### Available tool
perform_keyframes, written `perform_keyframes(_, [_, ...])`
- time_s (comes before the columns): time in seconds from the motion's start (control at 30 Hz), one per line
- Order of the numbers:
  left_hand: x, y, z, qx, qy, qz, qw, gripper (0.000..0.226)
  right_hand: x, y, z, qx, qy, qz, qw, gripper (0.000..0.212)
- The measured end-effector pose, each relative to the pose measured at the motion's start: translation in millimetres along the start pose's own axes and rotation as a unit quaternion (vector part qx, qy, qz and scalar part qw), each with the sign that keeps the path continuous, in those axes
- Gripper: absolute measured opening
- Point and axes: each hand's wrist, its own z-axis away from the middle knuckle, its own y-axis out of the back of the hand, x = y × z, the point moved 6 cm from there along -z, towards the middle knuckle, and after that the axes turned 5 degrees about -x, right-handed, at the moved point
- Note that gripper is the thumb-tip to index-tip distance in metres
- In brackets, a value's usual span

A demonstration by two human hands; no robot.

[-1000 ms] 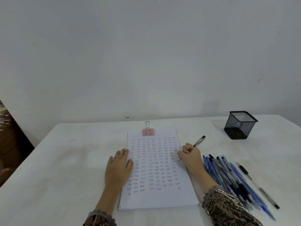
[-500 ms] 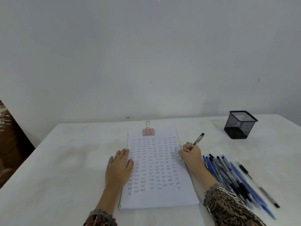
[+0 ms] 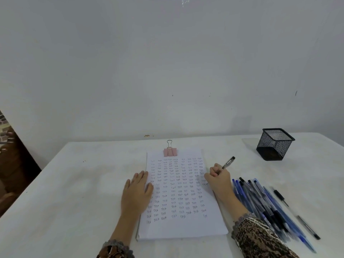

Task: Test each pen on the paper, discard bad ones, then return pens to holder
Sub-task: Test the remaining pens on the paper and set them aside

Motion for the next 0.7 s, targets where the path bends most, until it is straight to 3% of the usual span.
perform_keyframes(0.6, [-0.5,-0.7,-0.5,-0.003,0.000,-0.017,1.000,0.051,-1.4,0.6,3.5,0.016,-0.013,-0.004,1.000,0.052])
perform_keyframes(0.7, [-1.6,-1.3,-0.9,0.001,-0.002,-0.011,1.000,0.051,2.3,7.1,4.8,0.047,-0.043,-0.107,0.992,0.055])
